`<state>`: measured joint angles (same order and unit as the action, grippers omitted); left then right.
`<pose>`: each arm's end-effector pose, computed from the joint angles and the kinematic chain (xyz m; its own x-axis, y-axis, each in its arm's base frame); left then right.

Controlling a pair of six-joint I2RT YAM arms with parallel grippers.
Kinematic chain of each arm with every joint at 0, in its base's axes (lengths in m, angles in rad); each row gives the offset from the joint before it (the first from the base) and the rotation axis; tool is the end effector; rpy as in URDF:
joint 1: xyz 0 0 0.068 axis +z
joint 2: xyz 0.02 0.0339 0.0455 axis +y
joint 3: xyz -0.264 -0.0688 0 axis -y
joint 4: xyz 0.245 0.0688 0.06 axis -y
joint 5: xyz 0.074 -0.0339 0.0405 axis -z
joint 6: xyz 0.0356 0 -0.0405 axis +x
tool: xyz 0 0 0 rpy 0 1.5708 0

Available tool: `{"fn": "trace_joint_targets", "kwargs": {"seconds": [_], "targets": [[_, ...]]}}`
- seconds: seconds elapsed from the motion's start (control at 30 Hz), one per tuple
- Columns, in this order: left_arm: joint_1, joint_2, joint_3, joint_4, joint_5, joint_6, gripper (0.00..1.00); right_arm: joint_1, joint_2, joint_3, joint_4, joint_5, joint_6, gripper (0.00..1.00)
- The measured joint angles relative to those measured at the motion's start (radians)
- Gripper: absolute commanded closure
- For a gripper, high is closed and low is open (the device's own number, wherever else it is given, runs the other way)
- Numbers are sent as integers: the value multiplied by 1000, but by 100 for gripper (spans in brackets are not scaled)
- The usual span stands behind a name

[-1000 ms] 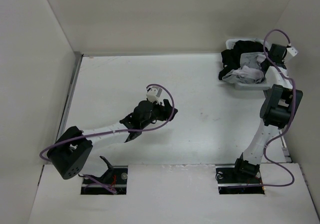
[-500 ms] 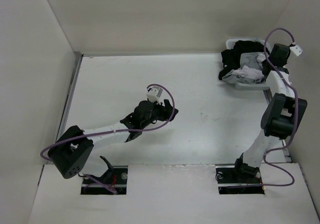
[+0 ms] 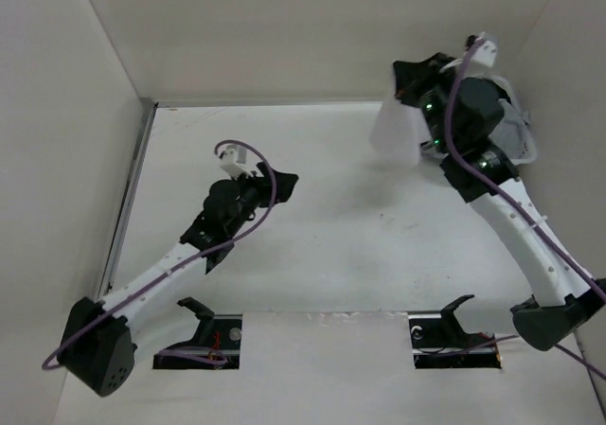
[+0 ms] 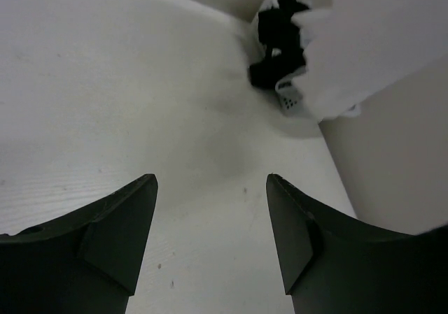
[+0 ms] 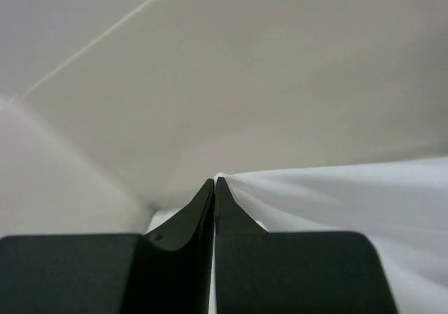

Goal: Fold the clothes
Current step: Grab the tank top from the pile, then move the tank top to the center of the board, then flatten the tank top out

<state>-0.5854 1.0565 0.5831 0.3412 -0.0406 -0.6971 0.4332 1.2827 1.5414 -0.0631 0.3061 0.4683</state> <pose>0.2043 -0.1337 0.2706 -0.4171 -0.4931 -0.7635 0.3270 0.7023 -0.6323 0.2517 0.1046 0.5083 0.0978 0.5194 -0.8489 -0.1974 0.8462 0.4950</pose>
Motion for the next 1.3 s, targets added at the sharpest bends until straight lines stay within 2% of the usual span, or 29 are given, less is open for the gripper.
{"fn": "trace_joint_targets", "kwargs": {"seconds": [0.13, 0.23, 0.27, 0.3, 0.33, 0.4, 0.43, 0.5, 0.53, 0.6, 0.63, 0.67, 0.7, 0.73, 0.77, 0.83, 0.87, 0.93, 1.07, 1.1, 1.13, 1.17, 1.2, 1.27, 1.3], "targets": [[126, -202, -55, -70, -14, -71, 37, 278, 54, -70, 5, -3, -1, 95], [219, -313, -95, -140, -19, -100, 37, 415, 161, -183, 19, -8, 25, 93], [247, -335, -104, -169, -21, -104, 37, 446, 198, -238, 20, -13, 39, 84], [269, -348, -110, -195, -24, -107, 37, 466, 225, -289, 21, -20, 55, 71], [288, -356, -116, -225, -27, -108, 37, 479, 250, -346, 20, -31, 67, 51], [319, -361, -129, -275, -29, -108, 37, 484, 267, -440, 17, -53, 90, 36], [328, -358, -135, -298, -31, -108, 38, 482, 261, -481, 17, -58, 100, 34], [342, -351, -149, -342, -37, -106, 40, 476, 223, -563, 39, -59, 118, 35], [343, -342, -152, -358, -45, -104, 42, 469, 188, -609, 55, -58, 128, 42], [327, -306, -151, -368, -67, -96, 45, 448, 97, -707, 80, -47, 154, 66], [307, -278, -149, -369, -86, -90, 47, 428, 58, -746, 88, -37, 167, 79], [279, -242, -143, -372, -104, -82, 47, 395, 23, -785, 96, -25, 189, 85], [246, -204, -134, -374, -122, -73, 48, 356, 3, -814, 100, -13, 206, 85], [206, -157, -121, -375, -148, -60, 48, 315, -3, -834, 101, 2, 222, 84], [164, -108, -105, -376, -176, -45, 48, 270, 3, -849, 102, 12, 241, 77], [95, -2, -61, -374, -226, -13, 47, 183, 37, -872, 103, 31, 270, 57], [64, 62, -25, -373, -250, 2, 45, 146, 62, -877, 101, 37, 277, 50], [25, 197, 62, -359, -273, 31, 42, 89, 113, -877, 105, 41, 282, 44], [24, 487, 309, -295, -266, 74, 41, -18, 185, -851, 113, 40, 272, 41], [32, 566, 388, -278, -254, 85, 40, -41, 205, -830, 114, 39, 269, 44], [43, 647, 476, -270, -238, 97, 40, -67, 234, -798, 116, 38, 264, 56], [55, 730, 566, -263, -222, 107, 40, -90, 265, -764, 117, 36, 257, 61], [68, 812, 657, -258, -205, 117, 40, -114, 301, -729, 124, 31, 254, 60], [94, 956, 809, -257, -176, 134, 40, -150, 355, -675, 132, 20, 254, 50], [109, 1023, 879, -264, -161, 142, 40, -167, 374, -655, 132, 13, 251, 49]]}}
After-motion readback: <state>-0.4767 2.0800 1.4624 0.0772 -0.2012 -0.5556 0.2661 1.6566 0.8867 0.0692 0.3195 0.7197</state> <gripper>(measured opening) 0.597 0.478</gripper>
